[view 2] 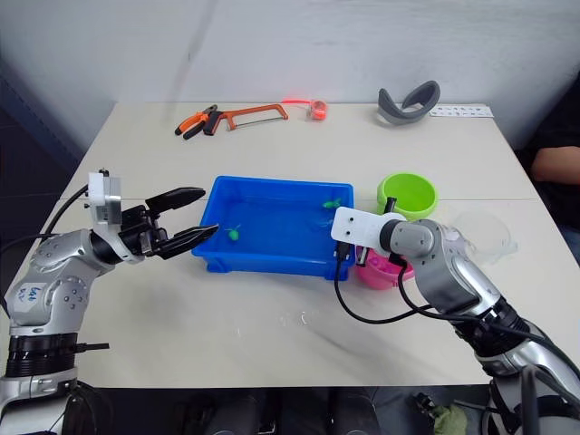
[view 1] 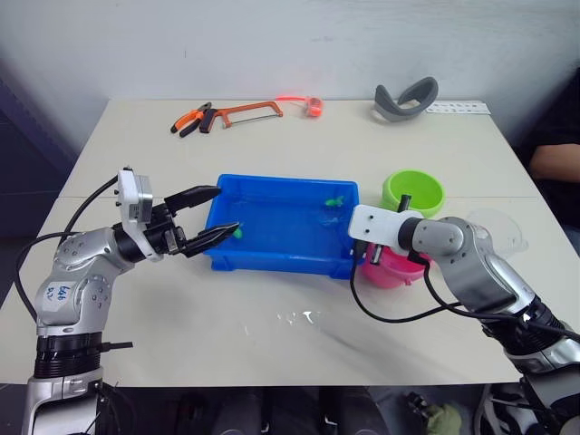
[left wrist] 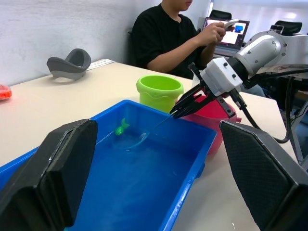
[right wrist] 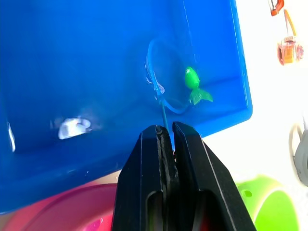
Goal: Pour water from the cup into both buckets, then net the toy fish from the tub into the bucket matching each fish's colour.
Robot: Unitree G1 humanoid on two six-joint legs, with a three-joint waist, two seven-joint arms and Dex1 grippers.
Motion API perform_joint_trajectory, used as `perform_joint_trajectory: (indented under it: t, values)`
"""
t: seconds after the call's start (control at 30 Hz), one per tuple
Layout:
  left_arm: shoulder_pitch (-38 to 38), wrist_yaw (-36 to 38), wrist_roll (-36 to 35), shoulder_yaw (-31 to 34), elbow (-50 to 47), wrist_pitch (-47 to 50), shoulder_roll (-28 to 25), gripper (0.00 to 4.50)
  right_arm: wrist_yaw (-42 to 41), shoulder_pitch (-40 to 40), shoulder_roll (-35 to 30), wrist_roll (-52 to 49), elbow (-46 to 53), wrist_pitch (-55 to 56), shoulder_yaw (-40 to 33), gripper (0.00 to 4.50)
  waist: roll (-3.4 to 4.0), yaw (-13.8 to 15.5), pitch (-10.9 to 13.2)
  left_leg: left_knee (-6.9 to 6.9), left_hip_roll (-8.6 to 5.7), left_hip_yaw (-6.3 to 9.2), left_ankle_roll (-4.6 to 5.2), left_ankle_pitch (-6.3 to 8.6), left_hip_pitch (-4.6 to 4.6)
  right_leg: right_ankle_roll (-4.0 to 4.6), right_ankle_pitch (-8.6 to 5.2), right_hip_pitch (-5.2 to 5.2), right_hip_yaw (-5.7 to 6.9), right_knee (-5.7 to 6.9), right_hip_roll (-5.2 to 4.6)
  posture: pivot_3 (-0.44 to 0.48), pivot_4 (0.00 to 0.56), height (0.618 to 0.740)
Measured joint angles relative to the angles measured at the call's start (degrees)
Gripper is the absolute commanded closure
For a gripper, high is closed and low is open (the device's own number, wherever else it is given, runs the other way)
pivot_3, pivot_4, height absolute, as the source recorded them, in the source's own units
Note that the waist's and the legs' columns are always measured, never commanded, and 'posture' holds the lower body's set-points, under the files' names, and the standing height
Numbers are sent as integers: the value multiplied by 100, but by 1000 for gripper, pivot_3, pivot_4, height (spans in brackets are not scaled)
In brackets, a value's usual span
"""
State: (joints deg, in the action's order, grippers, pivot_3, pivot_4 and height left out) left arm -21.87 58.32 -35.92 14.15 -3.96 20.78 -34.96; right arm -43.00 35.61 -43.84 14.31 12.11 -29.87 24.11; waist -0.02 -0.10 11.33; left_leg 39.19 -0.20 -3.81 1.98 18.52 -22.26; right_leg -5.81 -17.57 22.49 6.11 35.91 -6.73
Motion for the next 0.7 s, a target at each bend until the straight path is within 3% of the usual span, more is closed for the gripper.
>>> perform_joint_trajectory:
  t: [0.4, 0.7]
  values:
    - [-40, 1, 0, -6, 7, -24, 11, 87, 234, -489, -58, 552, 211, 719, -44, 4500, 0, 10, 0, 0, -1, 0, -1, 1, 0, 0, 0, -1, 0, -2, -1, 0, 150, 740]
    - [-58, 23, 1, -73, 30, -34, 33, 87, 661, -1400, -293, 931, 690, 1548, -716, 4500, 0, 9, 0, 0, -1, -1, -1, 1, 1, 0, 0, -1, -2, -1, 0, 0, 150, 740]
